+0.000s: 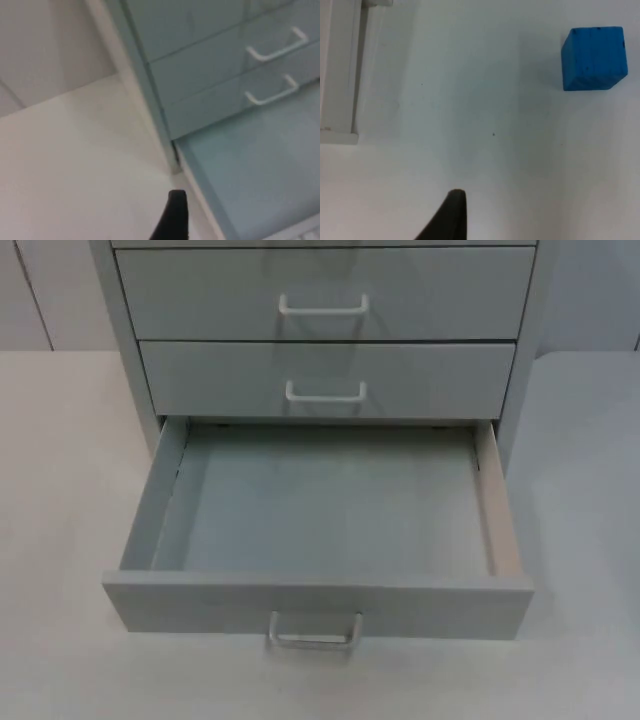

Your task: Open the drawer with the left hand, place the block into the drawer with the right hand, then close the drawer with the left hand.

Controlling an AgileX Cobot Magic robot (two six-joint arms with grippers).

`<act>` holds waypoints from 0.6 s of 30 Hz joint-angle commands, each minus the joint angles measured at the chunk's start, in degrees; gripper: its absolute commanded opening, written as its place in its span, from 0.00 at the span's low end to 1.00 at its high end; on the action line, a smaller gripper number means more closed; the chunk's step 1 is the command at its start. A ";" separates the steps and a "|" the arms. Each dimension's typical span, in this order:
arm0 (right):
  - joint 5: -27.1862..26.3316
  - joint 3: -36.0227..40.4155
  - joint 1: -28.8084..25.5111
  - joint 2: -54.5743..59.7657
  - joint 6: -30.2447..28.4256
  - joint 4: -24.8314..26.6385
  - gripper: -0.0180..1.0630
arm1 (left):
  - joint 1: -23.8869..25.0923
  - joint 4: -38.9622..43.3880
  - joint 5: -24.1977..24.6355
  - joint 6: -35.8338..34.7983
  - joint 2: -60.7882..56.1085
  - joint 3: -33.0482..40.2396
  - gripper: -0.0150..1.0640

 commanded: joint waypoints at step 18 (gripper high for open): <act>0.12 -0.22 -0.04 -0.01 0.09 0.00 0.99 | 12.90 1.16 9.94 -3.04 -6.00 0.04 0.71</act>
